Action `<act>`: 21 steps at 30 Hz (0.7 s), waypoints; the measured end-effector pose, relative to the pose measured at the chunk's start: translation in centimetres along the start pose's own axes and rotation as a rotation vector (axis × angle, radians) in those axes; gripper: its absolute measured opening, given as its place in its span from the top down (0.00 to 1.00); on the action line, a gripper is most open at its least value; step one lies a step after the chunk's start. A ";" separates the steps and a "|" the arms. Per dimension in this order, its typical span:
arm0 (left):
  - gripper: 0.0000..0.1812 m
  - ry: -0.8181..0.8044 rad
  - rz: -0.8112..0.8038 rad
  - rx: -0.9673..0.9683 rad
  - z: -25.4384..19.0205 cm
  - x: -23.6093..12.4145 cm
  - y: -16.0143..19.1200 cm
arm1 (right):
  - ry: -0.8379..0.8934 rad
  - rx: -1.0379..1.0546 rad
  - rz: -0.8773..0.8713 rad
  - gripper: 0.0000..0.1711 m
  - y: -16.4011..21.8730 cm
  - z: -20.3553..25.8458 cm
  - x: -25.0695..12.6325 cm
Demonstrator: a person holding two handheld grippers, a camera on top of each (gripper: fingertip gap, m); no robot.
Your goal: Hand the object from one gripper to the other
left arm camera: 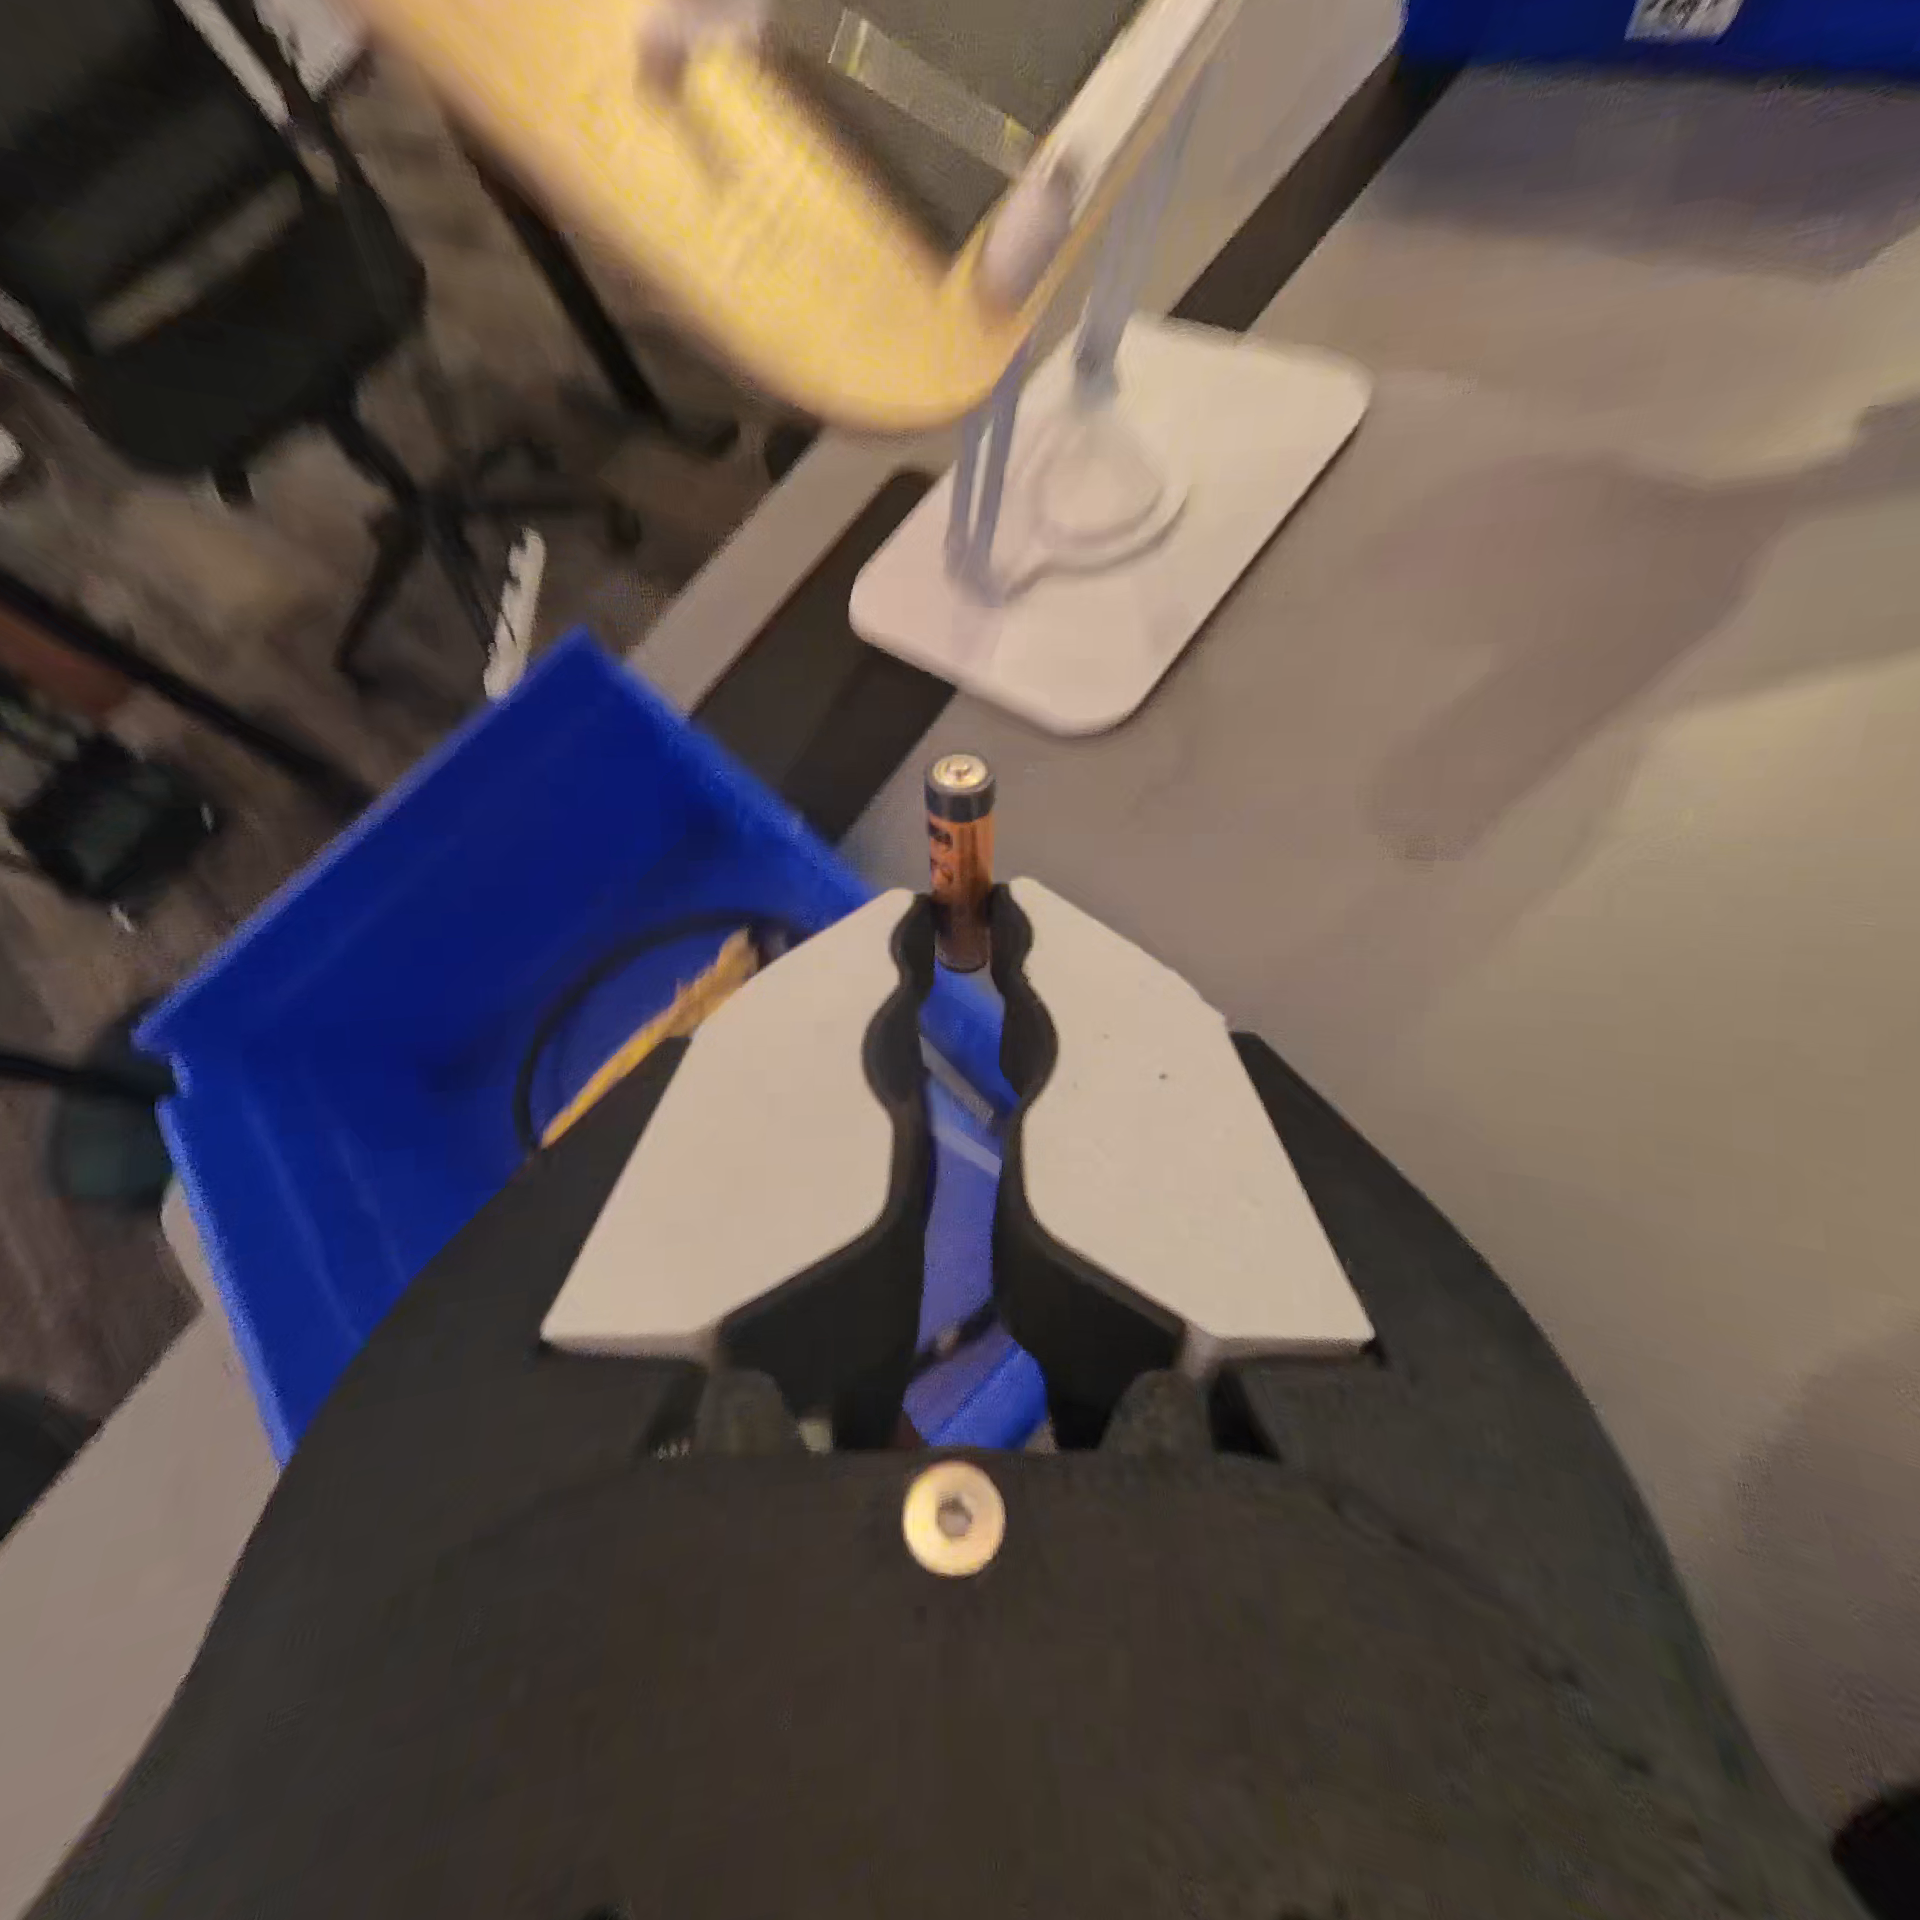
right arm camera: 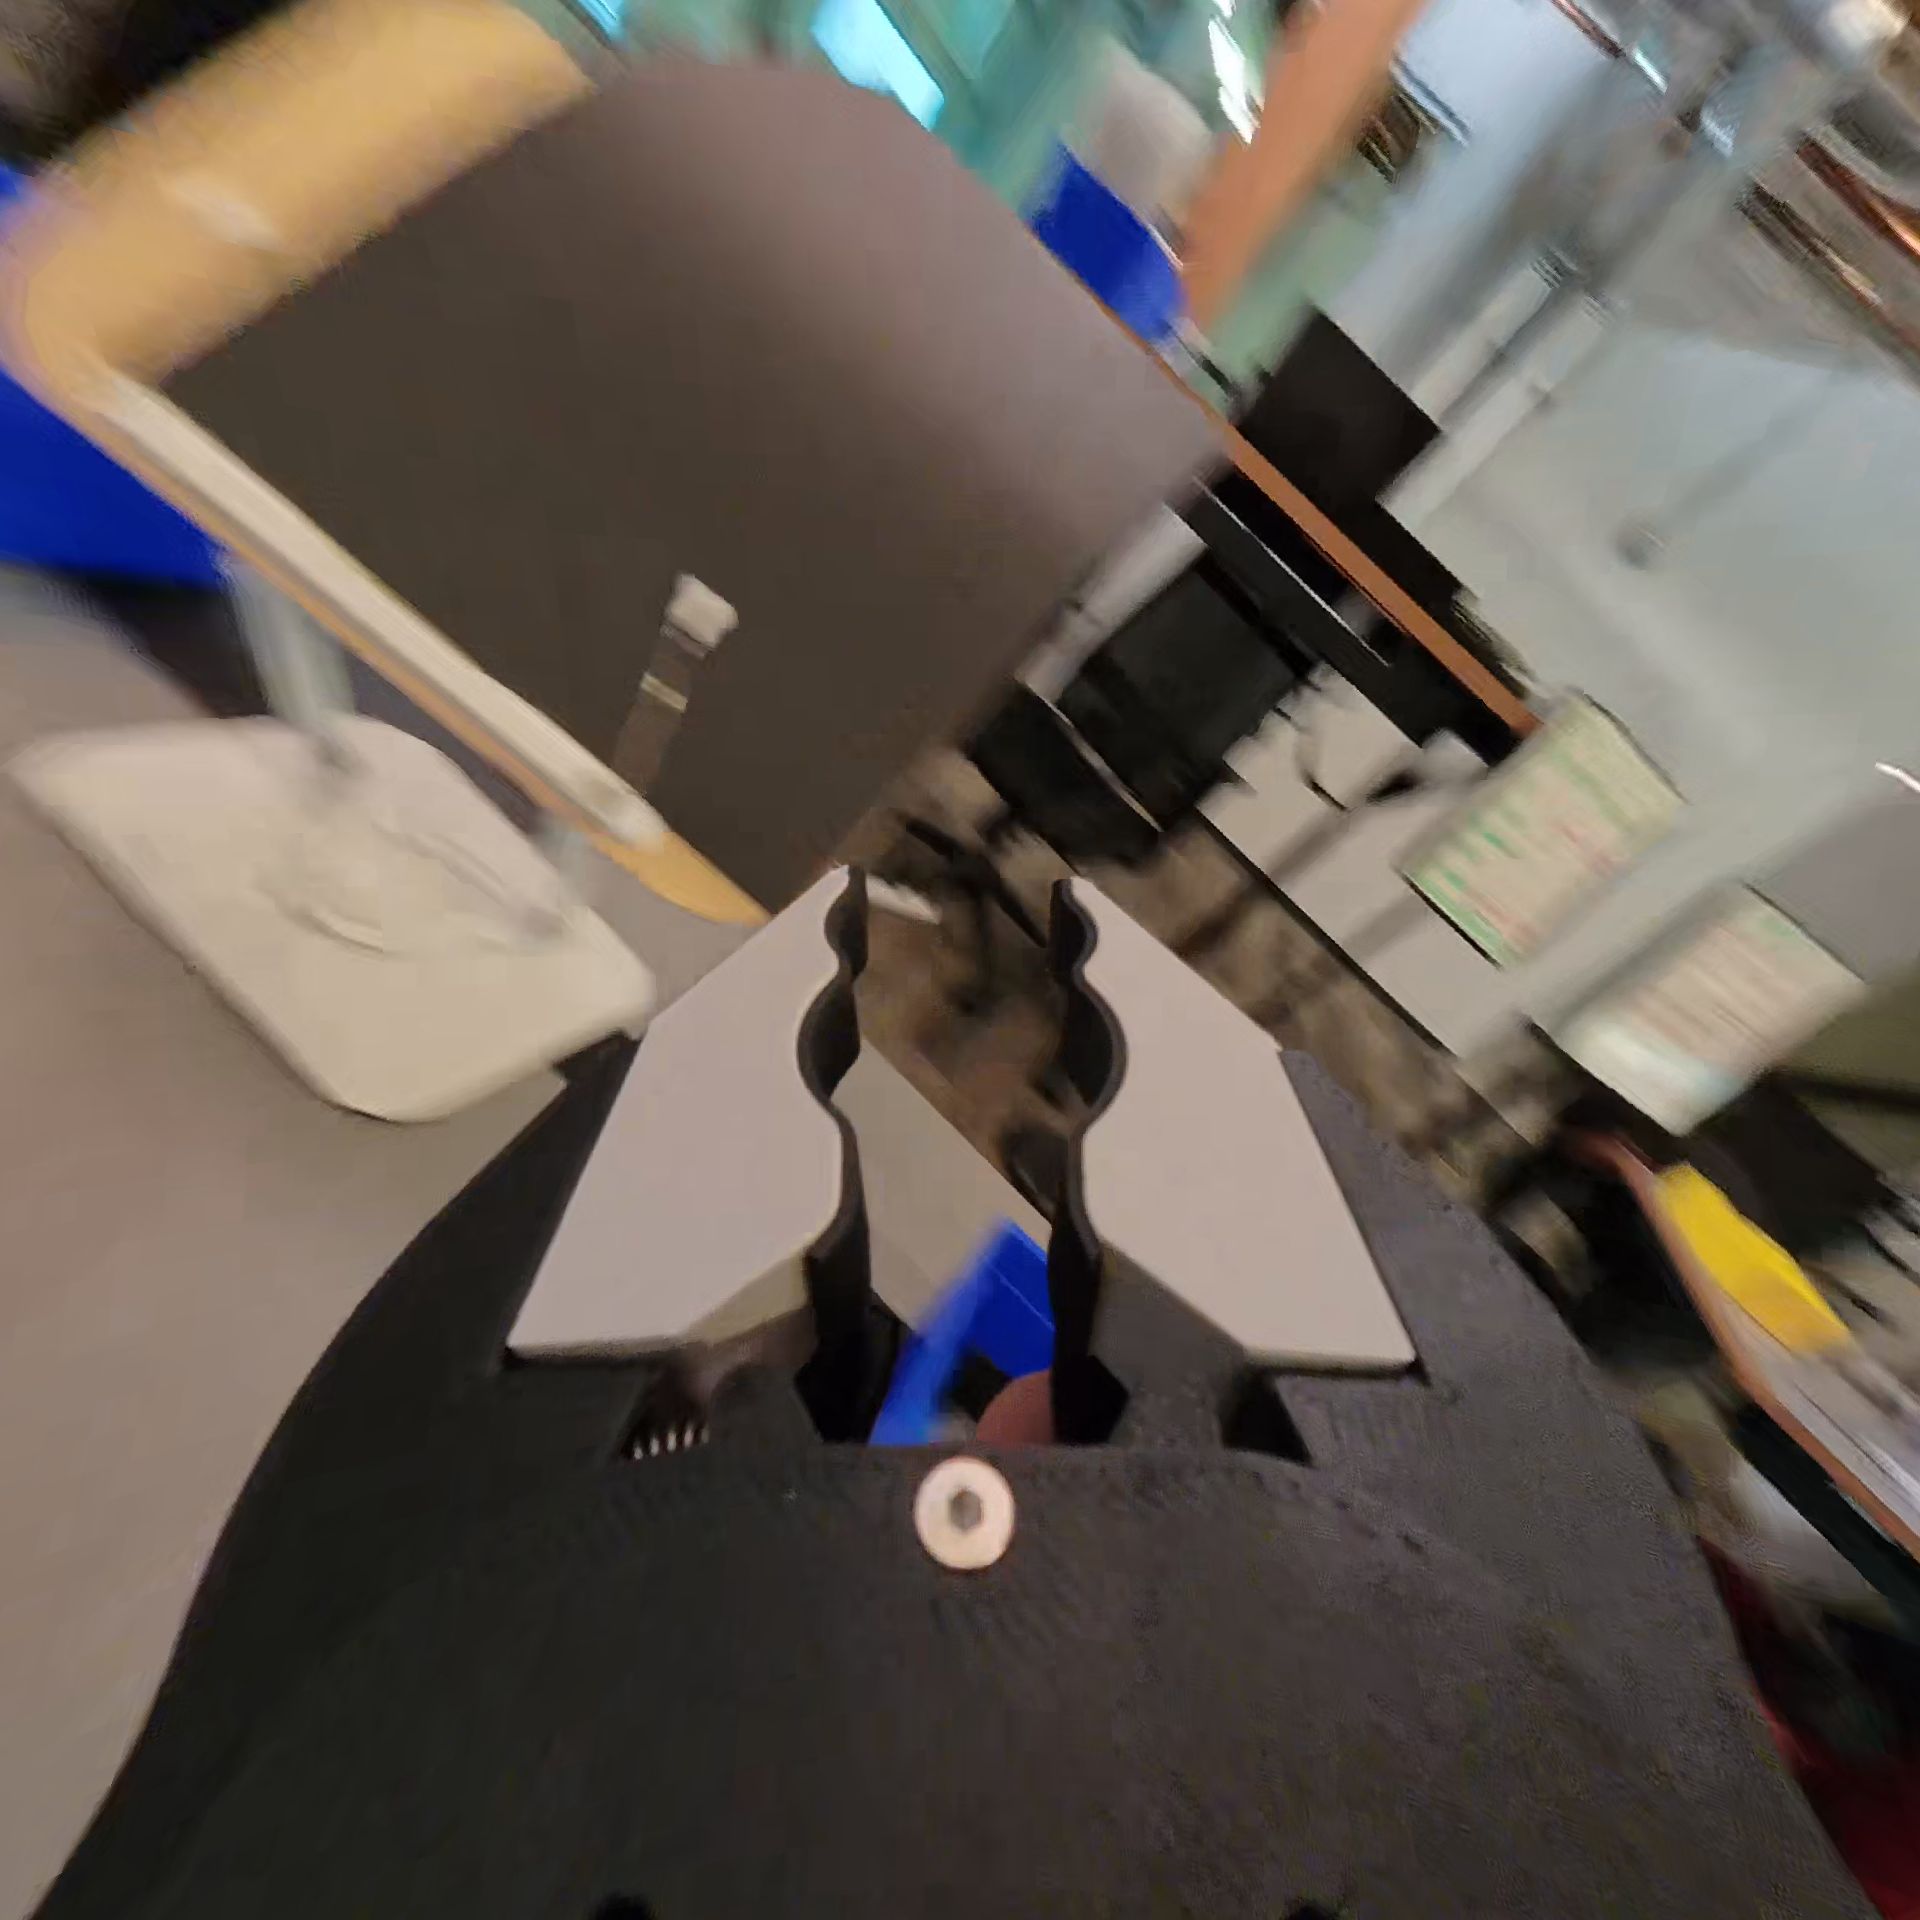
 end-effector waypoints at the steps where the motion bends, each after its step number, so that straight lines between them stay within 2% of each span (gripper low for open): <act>1: 0.95 0.000 -0.035 0.027 -1.3 0.4 -1.5 | -0.080 0.020 -0.082 0.82 -2.1 2.2 0.1; 4: 0.95 -0.016 -0.136 0.104 -5.4 2.0 -5.6 | -0.303 0.055 -0.261 0.82 -7.1 8.8 0.3; 6: 0.94 0.001 -0.161 0.174 -8.3 3.4 -7.4 | -0.409 0.063 -0.307 0.82 -8.7 12.7 0.6; 10: 0.94 0.171 -0.210 0.232 -14.3 5.5 -9.8 | -0.603 0.132 -0.408 0.84 -10.6 18.7 0.6; 14: 0.95 0.356 -0.266 0.220 -18.1 6.2 -10.6 | -0.671 0.181 -0.469 0.87 -11.3 21.2 0.5; 21: 0.95 0.416 -0.315 0.183 -19.5 7.2 -10.4 | -0.745 0.198 -0.457 0.88 -10.8 23.0 0.7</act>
Point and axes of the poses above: each gripper's, where its closed fingertips meet, x out along the fingers, y out of its underside, z = x × y across the jaws, the point moved 2 cm from there along -x, back along the fingers, and after that the axes turned 6 degrees about -x, right-handed, at the moved point
